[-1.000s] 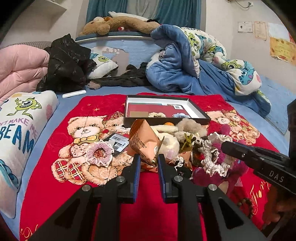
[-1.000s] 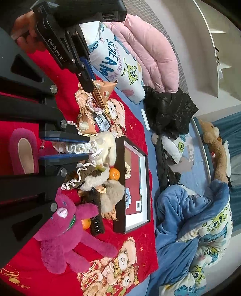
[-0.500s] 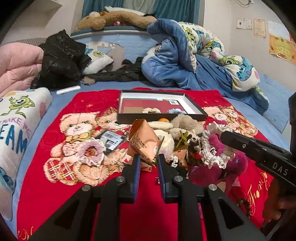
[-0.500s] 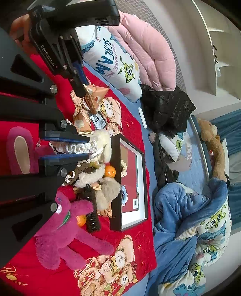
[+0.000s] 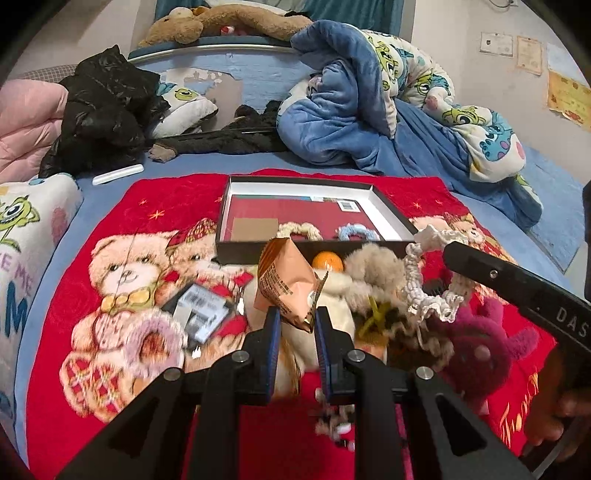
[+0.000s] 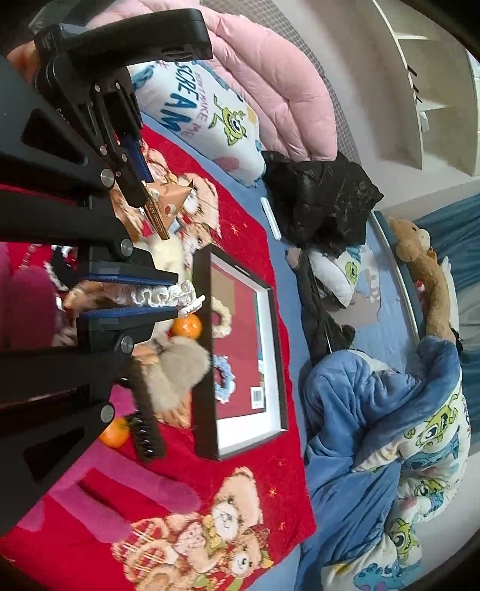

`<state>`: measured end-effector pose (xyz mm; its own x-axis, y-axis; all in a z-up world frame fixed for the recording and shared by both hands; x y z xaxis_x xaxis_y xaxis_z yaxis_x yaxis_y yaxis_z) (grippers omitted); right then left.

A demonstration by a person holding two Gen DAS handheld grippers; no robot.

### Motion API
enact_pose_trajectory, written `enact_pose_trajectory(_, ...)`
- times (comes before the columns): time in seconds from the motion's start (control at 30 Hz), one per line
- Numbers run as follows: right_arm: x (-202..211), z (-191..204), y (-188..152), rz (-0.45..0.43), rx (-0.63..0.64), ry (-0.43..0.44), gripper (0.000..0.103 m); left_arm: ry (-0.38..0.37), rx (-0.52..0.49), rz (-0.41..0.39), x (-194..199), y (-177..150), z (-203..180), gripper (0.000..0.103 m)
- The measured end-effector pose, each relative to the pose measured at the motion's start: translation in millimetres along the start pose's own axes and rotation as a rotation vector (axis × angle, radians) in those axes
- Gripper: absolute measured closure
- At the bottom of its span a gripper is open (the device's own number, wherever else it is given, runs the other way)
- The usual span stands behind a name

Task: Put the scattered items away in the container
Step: 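Carry white scrunchie over the box while left tool carries paper packet there, then open right tool dropping white scrunchie while left tool releases paper packet into box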

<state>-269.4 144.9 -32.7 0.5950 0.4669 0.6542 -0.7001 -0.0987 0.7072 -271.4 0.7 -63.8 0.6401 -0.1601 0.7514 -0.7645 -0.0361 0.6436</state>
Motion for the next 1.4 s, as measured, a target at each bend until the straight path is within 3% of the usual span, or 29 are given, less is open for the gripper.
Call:
enact_pose_trajectory(0.37, -55, -4, 63, -0.017, 0.045, -0.022, 0.092, 0.023, -0.054, -0.005, -65, 85, -2, 0.084)
enact_pose_trajectory(0.6, -119, -31, 102, 0.033, 0.003, -0.020, 0.092, 0.049, 0.004, 0.060, -122, 119, 24, 0.083)
enact_pose_trajectory(0.7, -139, -45, 112, 0.071, -0.035, -0.010, 0.092, 0.046, 0.035, 0.047, -130, 124, 31, 0.084)
enact_pose_trajectory(0.9, -145, -60, 109, 0.064, -0.064, 0.006, 0.092, 0.040, 0.030, 0.047, -136, 118, 32, 0.084)
enact_pose_trajectory(1.03, -150, -71, 102, 0.068, -0.045, -0.053, 0.092, 0.008, 0.052, 0.096, -148, 110, 32, 0.084)
enact_pose_trajectory(1.17, -162, -78, 93, 0.112, -0.074, -0.071, 0.092, 0.052, 0.052, 0.142, -160, 103, 32, 0.084)
enact_pose_trajectory(1.4, -172, -73, 84, 0.148, -0.041, -0.097, 0.092, 0.043, 0.061, 0.152, -163, 99, 35, 0.084)
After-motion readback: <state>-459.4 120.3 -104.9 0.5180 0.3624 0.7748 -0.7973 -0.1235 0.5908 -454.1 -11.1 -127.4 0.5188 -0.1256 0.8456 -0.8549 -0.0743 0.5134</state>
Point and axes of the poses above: each gripper's, at about its wrist camera, not at the fingertips, and x roughly against the way its jaws point, z to its left, y to its top, the point moved 9 cm from there along -x, roughly the way its jaws point, and after that the axes turned 10 degrees about z, right-handed, at the moved point
